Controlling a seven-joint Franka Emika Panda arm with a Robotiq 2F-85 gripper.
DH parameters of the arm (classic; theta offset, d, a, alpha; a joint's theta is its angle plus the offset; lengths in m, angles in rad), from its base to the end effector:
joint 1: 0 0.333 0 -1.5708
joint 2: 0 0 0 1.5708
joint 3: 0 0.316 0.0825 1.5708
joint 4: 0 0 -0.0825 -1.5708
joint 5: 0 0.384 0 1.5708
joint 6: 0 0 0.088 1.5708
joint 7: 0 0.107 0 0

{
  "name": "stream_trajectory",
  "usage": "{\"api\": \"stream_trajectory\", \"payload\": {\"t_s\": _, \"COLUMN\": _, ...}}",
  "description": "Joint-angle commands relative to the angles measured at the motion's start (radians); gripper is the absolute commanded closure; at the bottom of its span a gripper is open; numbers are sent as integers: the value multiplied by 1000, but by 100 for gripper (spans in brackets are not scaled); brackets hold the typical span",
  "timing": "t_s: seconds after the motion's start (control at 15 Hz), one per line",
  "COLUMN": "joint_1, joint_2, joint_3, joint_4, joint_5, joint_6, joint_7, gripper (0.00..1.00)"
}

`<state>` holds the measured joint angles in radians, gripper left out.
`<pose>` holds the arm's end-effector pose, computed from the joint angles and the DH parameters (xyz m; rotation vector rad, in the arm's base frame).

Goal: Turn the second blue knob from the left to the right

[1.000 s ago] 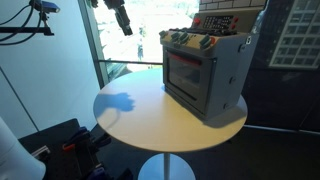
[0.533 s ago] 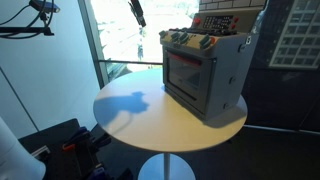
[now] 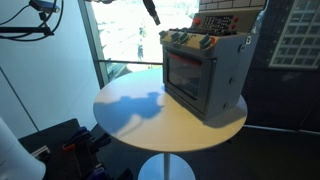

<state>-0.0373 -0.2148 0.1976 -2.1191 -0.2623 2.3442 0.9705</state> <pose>0.5221 0.0873 0.5505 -2.8715 0.9880 -0.7844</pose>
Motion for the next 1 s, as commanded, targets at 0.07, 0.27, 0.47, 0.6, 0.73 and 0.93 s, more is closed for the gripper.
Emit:
{"api": "stream_trajectory", "payload": {"t_s": 0.07, "joint_1": -12, "joint_2": 22, "joint_3": -20, "joint_4": 8, "joint_5": -52, "joint_6": 49, "joint_7": 107, "gripper": 0}}
{"api": "stream_trajectory", "payload": {"t_s": 0.27, "joint_1": 2, "joint_2": 18, "joint_3": -31, "joint_4": 1, "joint_5": -28, "joint_6": 37, "joint_7": 74, "gripper": 0}}
{"api": "stream_trajectory", "payload": {"t_s": 0.47, "joint_1": 3, "joint_2": 18, "joint_3": -31, "joint_4": 1, "joint_5": -28, "joint_6": 37, "joint_7": 80, "gripper": 0}}
{"api": "stream_trajectory", "payload": {"t_s": 0.6, "joint_1": -12, "joint_2": 26, "joint_3": -27, "joint_4": 1, "joint_5": -73, "joint_6": 59, "joint_7": 123, "gripper": 0}}
{"api": "stream_trajectory", "payload": {"t_s": 0.73, "joint_1": -26, "joint_2": 35, "joint_3": -28, "joint_4": -4, "joint_5": -126, "joint_6": 93, "joint_7": 175, "gripper": 0}}
{"api": "stream_trajectory", "payload": {"t_s": 0.93, "joint_1": -40, "joint_2": 51, "joint_3": -32, "joint_4": -14, "joint_5": -223, "joint_6": 156, "joint_7": 275, "gripper": 0}}
